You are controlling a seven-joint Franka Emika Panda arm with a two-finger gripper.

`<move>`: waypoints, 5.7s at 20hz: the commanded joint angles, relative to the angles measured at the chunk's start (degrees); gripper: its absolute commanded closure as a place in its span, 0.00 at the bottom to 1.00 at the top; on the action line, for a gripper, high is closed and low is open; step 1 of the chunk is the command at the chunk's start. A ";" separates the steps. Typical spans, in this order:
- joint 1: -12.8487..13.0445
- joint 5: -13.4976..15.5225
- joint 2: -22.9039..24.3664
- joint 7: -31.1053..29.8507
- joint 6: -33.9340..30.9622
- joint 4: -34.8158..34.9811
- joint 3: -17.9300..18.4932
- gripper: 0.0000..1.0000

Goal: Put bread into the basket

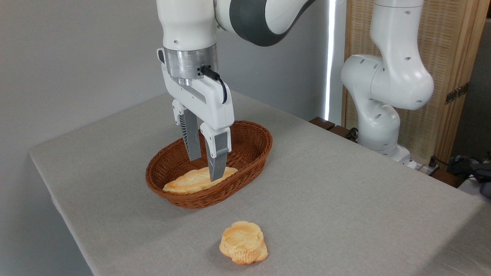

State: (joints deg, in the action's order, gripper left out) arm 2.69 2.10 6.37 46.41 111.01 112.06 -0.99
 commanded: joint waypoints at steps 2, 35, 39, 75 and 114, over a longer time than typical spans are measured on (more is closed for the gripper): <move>0.38 -0.51 0.22 -0.80 0.35 -0.35 0.55 0.00; 0.29 -5.52 -2.59 13.09 11.68 7.56 11.27 0.00; 0.29 -6.75 -3.47 13.09 14.58 8.53 11.27 0.00; 1.08 -6.75 -6.20 17.31 13.79 9.49 10.65 0.58; 2.32 2.56 1.10 -15.20 0.26 3.61 -13.43 0.00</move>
State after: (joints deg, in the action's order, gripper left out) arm 5.16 4.48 7.53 35.19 112.57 115.96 -13.26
